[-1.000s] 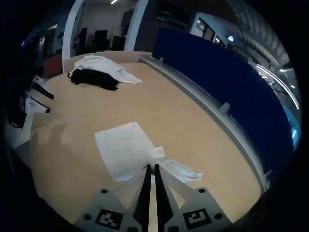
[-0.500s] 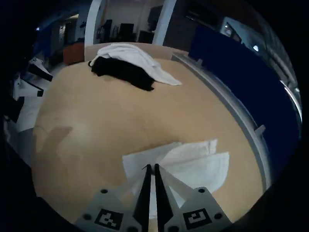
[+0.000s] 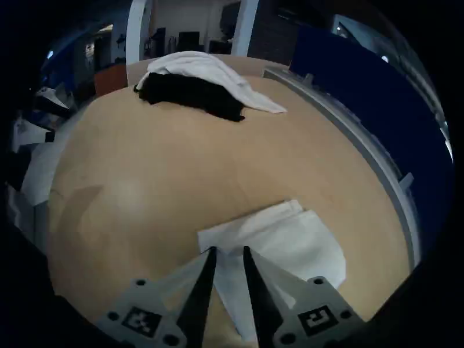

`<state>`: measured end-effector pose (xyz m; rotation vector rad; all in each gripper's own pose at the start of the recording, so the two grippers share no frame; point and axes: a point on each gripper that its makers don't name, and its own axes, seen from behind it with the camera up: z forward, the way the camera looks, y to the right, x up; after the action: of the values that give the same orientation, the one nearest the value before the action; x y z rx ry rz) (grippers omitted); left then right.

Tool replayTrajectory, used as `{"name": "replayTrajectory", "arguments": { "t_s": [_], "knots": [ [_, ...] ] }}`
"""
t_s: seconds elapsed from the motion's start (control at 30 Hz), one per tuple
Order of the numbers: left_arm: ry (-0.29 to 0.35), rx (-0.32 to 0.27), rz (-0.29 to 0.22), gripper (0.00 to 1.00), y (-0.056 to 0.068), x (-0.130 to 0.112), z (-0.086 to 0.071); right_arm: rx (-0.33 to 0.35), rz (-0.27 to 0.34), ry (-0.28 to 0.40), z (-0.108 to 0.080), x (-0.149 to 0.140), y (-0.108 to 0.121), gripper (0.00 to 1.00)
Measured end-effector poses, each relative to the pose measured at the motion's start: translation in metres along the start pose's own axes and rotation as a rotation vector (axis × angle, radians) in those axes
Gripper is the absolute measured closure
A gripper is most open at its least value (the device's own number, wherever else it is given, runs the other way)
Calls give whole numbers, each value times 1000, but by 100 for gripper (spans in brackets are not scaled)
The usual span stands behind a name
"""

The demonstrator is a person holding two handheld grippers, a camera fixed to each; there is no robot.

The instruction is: Fold towel

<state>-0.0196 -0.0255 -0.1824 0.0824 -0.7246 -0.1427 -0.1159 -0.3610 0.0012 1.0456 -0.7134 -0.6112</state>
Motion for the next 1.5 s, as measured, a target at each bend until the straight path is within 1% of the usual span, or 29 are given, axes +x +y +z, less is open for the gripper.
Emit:
{"name": "replayTrajectory", "arguments": {
  "t_s": [0.07,0.1,0.17,0.33,0.57,0.73,0.97,1.1,1.27,1.33,1.5],
  "knots": [
    [-1,-3,4,13,0,1,2,5,17,10,-4,3,1,25],
    [-1,-4,7,13,1,1,3,3,23,12,-6,3,2,22],
    [-2,-7,12,13,1,3,3,-4,33,16,-9,4,4,20],
    [-1,-13,17,13,3,4,4,-13,34,12,-13,1,7,18],
    [-3,-20,21,13,4,6,8,-36,38,-1,-26,-15,9,17],
    [-2,-27,28,13,7,9,10,-70,66,-22,-41,-37,15,14],
    [-3,-38,32,13,11,10,14,-119,115,-51,-59,-68,26,14],
    [-3,-41,39,13,14,10,16,-130,148,-65,-63,-82,28,14],
    [-5,-45,44,13,16,10,16,-127,174,-68,-62,-87,25,14],
    [-6,-46,44,13,16,10,16,-121,181,-71,-61,-88,23,17],
    [-6,-46,45,13,16,10,16,-109,202,-83,-57,-92,19,29]
  ]
}}
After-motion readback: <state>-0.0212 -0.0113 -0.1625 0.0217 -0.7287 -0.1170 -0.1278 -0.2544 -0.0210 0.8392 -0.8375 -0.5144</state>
